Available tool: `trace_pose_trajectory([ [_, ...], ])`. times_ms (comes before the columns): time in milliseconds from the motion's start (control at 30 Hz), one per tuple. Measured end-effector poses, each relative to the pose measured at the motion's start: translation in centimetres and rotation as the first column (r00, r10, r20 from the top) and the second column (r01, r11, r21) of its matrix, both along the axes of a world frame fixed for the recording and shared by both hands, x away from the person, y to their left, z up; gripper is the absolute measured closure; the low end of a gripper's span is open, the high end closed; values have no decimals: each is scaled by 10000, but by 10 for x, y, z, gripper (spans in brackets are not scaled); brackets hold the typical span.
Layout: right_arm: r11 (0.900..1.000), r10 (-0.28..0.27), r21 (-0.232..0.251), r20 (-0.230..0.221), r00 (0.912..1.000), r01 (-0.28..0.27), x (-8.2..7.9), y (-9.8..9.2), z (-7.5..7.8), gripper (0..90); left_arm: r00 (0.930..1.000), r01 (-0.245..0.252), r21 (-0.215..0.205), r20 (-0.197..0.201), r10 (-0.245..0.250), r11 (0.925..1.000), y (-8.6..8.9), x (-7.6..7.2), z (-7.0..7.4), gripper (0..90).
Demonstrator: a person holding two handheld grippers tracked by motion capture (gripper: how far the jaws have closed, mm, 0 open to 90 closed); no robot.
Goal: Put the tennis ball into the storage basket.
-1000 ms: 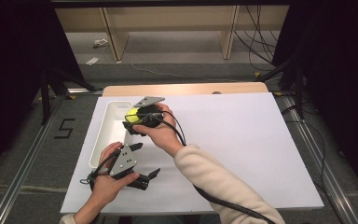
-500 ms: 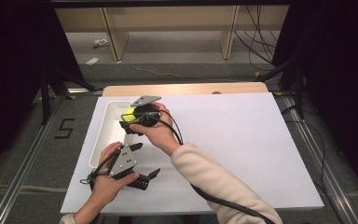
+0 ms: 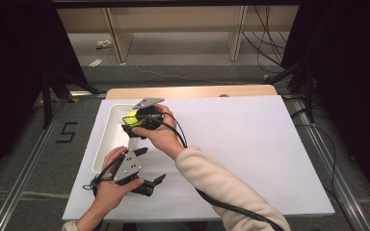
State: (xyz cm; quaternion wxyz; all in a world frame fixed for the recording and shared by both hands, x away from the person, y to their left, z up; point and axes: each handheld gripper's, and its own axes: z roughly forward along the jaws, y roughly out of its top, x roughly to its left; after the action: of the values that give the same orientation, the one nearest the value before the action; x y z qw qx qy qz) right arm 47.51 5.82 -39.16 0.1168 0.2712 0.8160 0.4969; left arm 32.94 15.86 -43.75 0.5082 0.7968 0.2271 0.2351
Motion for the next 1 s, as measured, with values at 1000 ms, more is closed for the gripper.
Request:
trace_pose_trajectory([
  [1000, 9997, 259, 39, -106, 9996, -259, 3, 14, 3, 260, 10000, 67, 21, -13, -67, 10000, -1, 0, 0, 7],
])
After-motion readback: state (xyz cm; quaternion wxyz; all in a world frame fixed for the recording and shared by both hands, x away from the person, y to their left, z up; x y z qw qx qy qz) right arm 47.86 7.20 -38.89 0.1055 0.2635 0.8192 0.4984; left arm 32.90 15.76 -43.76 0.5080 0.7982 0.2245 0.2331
